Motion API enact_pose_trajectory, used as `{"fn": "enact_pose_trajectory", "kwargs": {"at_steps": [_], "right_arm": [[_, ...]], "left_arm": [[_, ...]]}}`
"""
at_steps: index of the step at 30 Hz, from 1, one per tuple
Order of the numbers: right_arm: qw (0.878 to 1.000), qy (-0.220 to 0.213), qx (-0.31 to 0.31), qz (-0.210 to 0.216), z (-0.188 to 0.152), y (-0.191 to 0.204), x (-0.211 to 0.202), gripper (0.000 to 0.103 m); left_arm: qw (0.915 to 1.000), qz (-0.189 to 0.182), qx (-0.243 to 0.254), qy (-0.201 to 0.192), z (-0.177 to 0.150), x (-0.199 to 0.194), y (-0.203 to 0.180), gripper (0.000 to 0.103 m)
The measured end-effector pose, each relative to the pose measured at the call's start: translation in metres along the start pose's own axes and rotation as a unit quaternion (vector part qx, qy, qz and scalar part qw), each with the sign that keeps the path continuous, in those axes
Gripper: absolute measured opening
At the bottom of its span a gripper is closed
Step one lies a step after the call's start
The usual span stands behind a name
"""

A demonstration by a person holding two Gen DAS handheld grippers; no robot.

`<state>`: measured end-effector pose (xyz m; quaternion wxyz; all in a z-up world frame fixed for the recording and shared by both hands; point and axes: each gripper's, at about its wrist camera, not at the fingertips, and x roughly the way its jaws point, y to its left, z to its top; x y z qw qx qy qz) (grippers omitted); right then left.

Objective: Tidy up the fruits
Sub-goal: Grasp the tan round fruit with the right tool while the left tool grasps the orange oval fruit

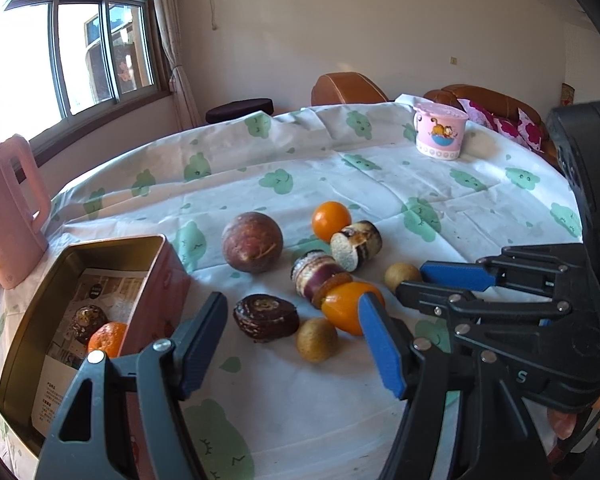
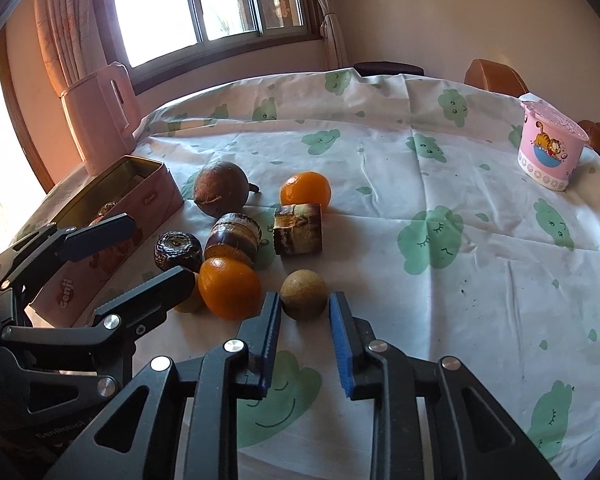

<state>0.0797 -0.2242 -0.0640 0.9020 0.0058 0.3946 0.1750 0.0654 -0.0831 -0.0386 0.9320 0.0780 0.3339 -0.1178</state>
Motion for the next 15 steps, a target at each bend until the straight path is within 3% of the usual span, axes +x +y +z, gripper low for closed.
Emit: {"fn": "enact_pose_trajectory", "kwargs": {"at_steps": [6,12,15], "right_arm": [[1.0,0.009,-0.004,-0.015,0.004,-0.004,0.003,0.023],[0.999,0.029,-0.006,-0.029,0.012,-0.006,0.019,0.042],[0.999,0.03,-0.011,-0.031,0.014,-0.005,0.021,0.042]], "left_arm": [[1.0,-0.003,0.003,0.007,0.0,0.004,-0.004,0.069],[0.9998,-0.011,-0.011,0.014,0.001,0.007,0.001,0.069],[0.9996,-0.016,-0.013,0.018,0.001,0.008,0.002,0.067]]}}
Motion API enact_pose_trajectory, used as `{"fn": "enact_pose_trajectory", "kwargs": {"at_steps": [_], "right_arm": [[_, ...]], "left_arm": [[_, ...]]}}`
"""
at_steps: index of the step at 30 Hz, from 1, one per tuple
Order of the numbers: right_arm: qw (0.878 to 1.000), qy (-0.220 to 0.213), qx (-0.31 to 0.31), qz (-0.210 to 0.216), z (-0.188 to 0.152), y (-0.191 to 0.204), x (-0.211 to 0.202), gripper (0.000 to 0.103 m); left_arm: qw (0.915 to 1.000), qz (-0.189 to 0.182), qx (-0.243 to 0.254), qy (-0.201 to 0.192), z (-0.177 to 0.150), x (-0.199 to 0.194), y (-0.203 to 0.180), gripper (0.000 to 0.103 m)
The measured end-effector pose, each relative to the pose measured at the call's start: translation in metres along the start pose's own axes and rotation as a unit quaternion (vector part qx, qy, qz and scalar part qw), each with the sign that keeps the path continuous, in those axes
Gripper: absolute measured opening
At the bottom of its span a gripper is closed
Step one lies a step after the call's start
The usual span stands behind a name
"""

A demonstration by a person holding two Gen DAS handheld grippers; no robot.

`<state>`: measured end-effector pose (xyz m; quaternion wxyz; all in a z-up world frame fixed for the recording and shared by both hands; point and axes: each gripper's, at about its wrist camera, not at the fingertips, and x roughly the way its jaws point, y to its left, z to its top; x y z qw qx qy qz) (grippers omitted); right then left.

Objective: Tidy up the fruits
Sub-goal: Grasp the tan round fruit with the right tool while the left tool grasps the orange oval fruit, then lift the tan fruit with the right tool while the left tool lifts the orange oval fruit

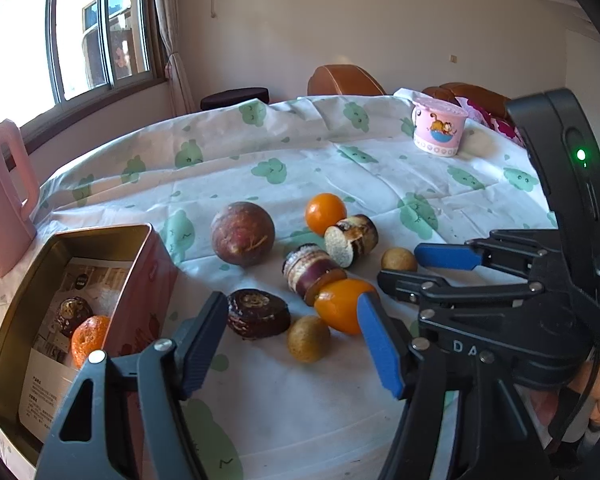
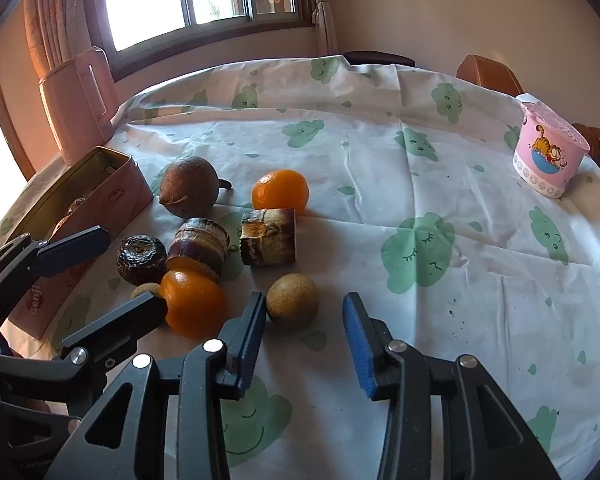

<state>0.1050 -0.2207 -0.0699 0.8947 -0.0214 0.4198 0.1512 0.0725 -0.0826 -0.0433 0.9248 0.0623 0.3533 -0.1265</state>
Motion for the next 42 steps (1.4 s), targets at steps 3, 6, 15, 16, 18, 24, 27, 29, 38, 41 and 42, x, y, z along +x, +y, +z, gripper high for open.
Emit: {"fn": "enact_pose_trajectory", "kwargs": {"at_steps": [3,6,15,16,18,24,27,29,38,41,42], "right_arm": [[1.0,-0.001,0.002,0.008,0.0,-0.001,-0.002,0.027],[1.0,-0.027,0.01,-0.009,-0.002,-0.002,-0.012,0.028],[0.997,-0.062,0.037,-0.041,-0.003,-0.012,-0.027,0.028],[0.997,-0.06,0.037,-0.042,-0.003,-0.012,-0.026,0.028],[0.997,-0.057,0.035,-0.042,-0.003,-0.012,-0.025,0.028],[0.997,-0.058,0.04,-0.041,-0.003,-0.013,-0.025,0.028],[0.996,-0.065,0.039,-0.036,-0.004,-0.013,-0.027,0.028],[0.996,-0.07,0.038,-0.031,-0.004,-0.012,-0.029,0.028],[0.994,-0.1,0.033,-0.009,-0.007,-0.011,-0.04,0.028],[0.994,-0.11,0.028,-0.007,-0.008,-0.009,-0.044,0.028],[0.993,-0.112,0.026,-0.007,-0.008,-0.008,-0.045,0.028]], "left_arm": [[1.0,-0.002,0.006,0.005,0.0,0.002,-0.003,0.067],[0.9999,-0.007,0.014,0.0,0.0,0.0,-0.009,0.062],[0.9996,-0.015,0.018,0.015,0.006,0.011,-0.022,0.061],[0.9995,-0.014,0.022,0.018,0.007,0.013,-0.025,0.06],[0.9989,-0.019,0.026,0.033,0.008,0.02,-0.03,0.054],[0.9987,-0.028,0.007,0.042,0.009,0.024,-0.025,0.043],[0.9986,-0.034,-0.008,0.039,0.009,0.023,-0.019,0.042],[0.9987,-0.035,-0.015,0.033,0.01,0.021,-0.017,0.042],[0.9995,-0.021,-0.019,-0.01,0.01,0.006,-0.015,0.042],[0.9993,-0.013,-0.021,-0.026,0.009,0.0,-0.013,0.042],[0.9992,-0.011,-0.023,-0.031,0.009,-0.002,-0.013,0.042]]}}
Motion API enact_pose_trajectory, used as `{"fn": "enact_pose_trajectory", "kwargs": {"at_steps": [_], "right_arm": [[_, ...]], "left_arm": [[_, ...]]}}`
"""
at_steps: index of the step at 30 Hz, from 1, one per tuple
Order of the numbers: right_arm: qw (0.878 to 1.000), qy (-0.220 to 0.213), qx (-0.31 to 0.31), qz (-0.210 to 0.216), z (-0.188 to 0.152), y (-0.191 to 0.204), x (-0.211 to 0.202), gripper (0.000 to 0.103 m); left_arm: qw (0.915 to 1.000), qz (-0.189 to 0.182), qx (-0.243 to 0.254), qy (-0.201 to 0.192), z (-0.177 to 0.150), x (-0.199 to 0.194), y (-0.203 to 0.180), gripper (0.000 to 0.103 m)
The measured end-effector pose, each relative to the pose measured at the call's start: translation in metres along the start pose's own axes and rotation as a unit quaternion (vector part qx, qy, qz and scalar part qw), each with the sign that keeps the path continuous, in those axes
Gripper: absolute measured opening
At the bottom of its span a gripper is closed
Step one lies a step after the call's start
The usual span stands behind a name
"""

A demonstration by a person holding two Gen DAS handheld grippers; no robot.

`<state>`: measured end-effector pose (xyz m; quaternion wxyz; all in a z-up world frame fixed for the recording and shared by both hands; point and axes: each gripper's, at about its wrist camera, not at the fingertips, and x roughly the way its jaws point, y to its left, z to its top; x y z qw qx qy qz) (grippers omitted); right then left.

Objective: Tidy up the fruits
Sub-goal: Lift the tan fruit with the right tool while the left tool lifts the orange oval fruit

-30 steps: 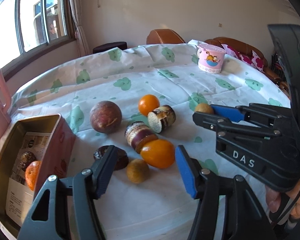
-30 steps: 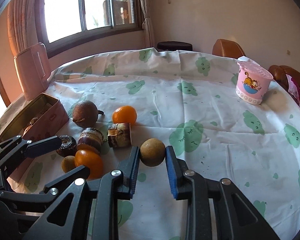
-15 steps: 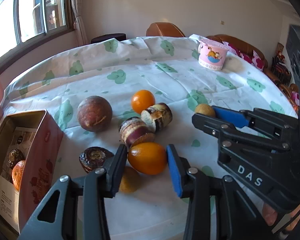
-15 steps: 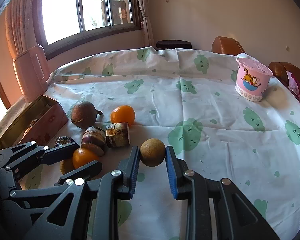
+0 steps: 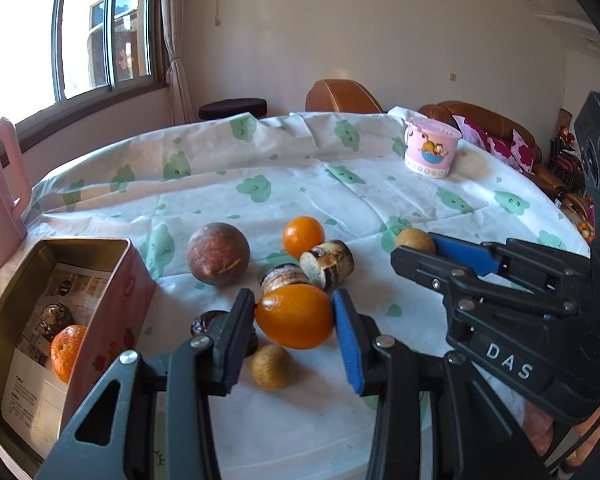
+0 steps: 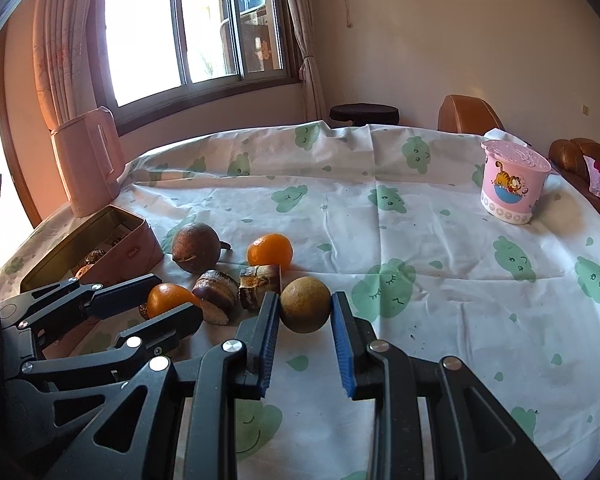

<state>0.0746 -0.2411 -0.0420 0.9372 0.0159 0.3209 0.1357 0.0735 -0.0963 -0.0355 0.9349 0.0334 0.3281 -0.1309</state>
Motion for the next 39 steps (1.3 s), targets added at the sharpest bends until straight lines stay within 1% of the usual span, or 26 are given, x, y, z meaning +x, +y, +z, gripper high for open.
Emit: {"fn": "enact_pose_trajectory", "kwargs": {"at_steps": [6,19,39], "right_arm": [[1.0,-0.012,-0.008,0.002,0.0,0.003,-0.004,0.028],[0.999,-0.044,-0.02,0.0,-0.002,0.007,-0.017,0.028],[0.996,-0.086,-0.03,-0.007,-0.004,0.011,-0.031,0.028]], "left_arm": [[0.9996,0.008,-0.007,-0.025,0.0,-0.009,0.003,0.042],[0.9981,0.017,-0.018,-0.057,-0.002,-0.021,0.008,0.042],[0.9954,0.029,-0.022,-0.089,-0.005,-0.033,0.008,0.042]]}}
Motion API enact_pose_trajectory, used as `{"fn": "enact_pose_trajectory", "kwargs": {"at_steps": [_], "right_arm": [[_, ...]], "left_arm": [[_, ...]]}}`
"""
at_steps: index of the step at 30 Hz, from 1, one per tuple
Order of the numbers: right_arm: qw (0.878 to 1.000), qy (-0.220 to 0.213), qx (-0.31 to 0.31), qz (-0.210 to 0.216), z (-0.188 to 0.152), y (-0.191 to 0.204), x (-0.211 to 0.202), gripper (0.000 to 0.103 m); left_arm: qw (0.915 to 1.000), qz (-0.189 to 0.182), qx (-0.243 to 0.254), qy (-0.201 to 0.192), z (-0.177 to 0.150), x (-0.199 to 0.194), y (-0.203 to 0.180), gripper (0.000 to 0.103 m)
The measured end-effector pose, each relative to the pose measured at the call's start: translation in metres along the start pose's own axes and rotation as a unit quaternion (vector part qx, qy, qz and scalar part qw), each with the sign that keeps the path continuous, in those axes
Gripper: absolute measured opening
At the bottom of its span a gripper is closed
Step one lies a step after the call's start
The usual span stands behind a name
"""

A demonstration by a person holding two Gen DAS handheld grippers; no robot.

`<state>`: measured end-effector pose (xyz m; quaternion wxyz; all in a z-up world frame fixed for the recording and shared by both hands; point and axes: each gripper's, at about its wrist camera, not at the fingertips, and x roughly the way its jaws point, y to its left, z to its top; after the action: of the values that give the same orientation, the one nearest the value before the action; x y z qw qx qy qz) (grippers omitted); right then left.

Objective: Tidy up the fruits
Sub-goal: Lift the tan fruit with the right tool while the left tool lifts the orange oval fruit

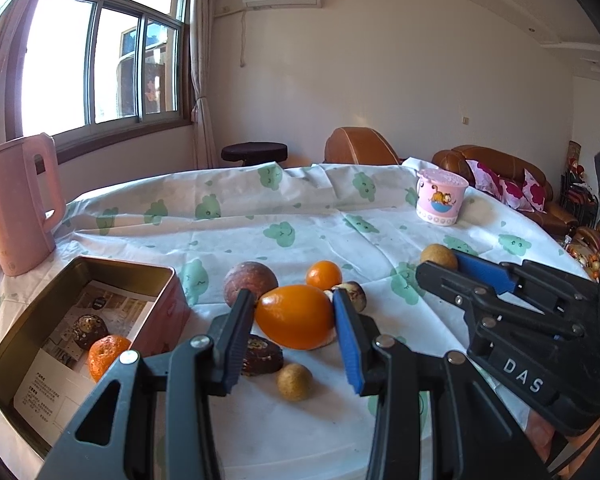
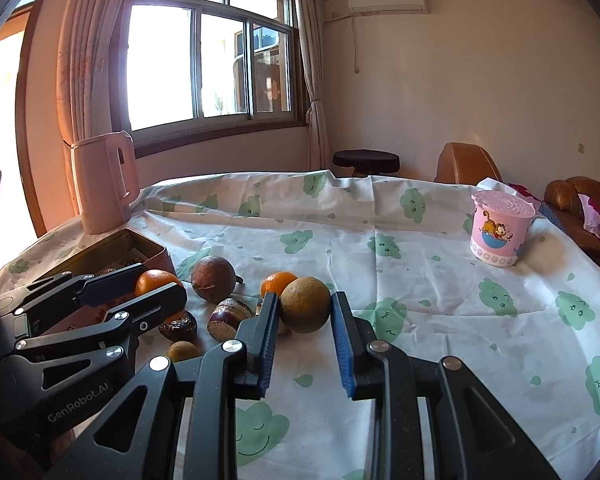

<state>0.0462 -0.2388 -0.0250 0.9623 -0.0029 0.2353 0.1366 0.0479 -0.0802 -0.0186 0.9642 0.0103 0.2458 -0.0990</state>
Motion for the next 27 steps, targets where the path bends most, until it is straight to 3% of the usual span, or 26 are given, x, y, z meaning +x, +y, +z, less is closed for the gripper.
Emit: {"fn": "enact_pose_trajectory", "kwargs": {"at_steps": [27], "right_arm": [[0.999,-0.035,-0.005,-0.01,0.0,0.0,-0.013,0.028]], "left_arm": [[0.9993,0.013,-0.001,-0.036,-0.001,-0.014,0.001,0.042]]}}
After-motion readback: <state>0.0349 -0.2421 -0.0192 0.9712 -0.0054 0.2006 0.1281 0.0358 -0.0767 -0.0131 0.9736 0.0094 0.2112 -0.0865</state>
